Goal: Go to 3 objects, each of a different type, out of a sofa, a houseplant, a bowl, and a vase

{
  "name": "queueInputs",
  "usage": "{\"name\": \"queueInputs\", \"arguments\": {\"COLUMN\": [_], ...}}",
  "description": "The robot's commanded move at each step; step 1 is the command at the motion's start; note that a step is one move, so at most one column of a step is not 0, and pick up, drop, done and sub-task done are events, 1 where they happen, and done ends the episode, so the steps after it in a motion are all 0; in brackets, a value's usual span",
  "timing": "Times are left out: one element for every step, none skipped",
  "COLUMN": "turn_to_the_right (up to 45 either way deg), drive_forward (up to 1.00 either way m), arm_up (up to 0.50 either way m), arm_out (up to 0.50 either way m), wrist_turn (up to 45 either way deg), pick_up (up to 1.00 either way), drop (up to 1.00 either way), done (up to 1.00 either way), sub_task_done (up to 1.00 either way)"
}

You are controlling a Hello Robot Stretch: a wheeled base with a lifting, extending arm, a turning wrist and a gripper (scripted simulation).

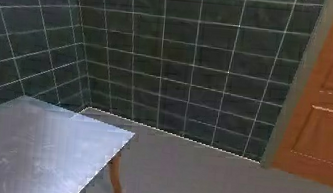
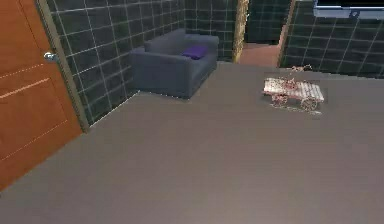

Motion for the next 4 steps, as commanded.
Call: {"name": "queueInputs", "arguments": {"turn_to_the_right": [-45.0, -45.0, -18.0, 0.0], "drive_forward": [0.00, 0.00, 0.00, 0.00], "arm_up": [0.00, 0.00, 0.00, 0.00], "arm_out": [0.00, 0.00, 0.00, 0.00], "wrist_turn": [0.0, 0.0, 0.0, 0.0], "pick_up": [0.00, 0.00, 0.00, 0.00], "drop": [0.00, 0.00, 0.00, 0.00], "done": [0.00, 0.00, 0.00, 1.00], "sub_task_done": [0.00, 0.00, 0.00, 0.00]}}
